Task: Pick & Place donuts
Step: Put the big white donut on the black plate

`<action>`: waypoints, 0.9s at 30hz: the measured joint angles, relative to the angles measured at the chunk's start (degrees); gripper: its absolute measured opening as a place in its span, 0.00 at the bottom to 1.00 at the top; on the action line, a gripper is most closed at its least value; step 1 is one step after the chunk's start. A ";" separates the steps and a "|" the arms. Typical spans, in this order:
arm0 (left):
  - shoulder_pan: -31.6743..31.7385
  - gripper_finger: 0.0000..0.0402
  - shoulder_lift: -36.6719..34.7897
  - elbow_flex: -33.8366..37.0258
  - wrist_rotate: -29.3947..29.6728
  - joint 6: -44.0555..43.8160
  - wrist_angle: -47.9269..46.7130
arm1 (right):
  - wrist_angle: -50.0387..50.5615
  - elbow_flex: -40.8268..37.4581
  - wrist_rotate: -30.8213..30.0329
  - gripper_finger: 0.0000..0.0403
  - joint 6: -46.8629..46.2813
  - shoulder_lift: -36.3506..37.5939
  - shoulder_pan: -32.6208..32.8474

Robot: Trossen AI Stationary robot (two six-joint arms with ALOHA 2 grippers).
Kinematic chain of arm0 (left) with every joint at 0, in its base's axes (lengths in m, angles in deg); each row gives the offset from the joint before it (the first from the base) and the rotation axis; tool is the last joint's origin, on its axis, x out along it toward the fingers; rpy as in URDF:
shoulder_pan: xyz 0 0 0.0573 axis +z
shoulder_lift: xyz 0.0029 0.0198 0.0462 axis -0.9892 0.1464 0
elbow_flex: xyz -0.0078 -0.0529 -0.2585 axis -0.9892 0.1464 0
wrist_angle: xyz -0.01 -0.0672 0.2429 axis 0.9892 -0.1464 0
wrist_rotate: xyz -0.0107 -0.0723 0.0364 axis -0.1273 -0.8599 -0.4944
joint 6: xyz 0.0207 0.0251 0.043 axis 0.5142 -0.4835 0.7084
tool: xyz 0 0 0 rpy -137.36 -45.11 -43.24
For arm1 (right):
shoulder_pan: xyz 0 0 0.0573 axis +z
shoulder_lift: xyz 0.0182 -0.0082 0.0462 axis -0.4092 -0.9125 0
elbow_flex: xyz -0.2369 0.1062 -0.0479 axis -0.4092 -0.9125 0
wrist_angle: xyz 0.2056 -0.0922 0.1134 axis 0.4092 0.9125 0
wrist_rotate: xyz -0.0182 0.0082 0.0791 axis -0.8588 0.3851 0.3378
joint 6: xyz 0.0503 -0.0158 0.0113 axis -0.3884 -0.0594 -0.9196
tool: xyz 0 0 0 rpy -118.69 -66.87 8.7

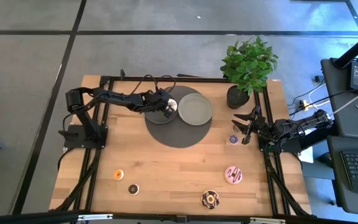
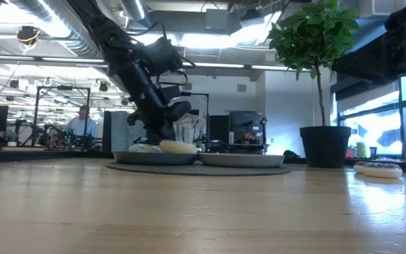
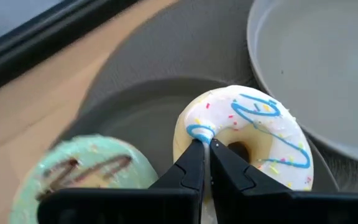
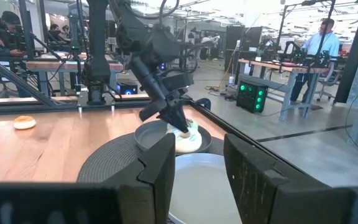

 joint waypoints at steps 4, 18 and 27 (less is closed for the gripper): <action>0.04 0.03 0.12 0.00 0.27 -0.45 0.46 | 0.02 0.00 0.00 0.34 -0.07 0.00 0.00; -0.03 0.10 0.12 0.00 -1.09 -0.40 0.22 | 0.00 0.01 0.00 0.34 -0.15 0.00 0.01; -0.03 0.12 0.12 0.00 -0.45 -0.38 -0.21 | 0.00 0.02 0.02 0.34 -0.17 0.00 0.00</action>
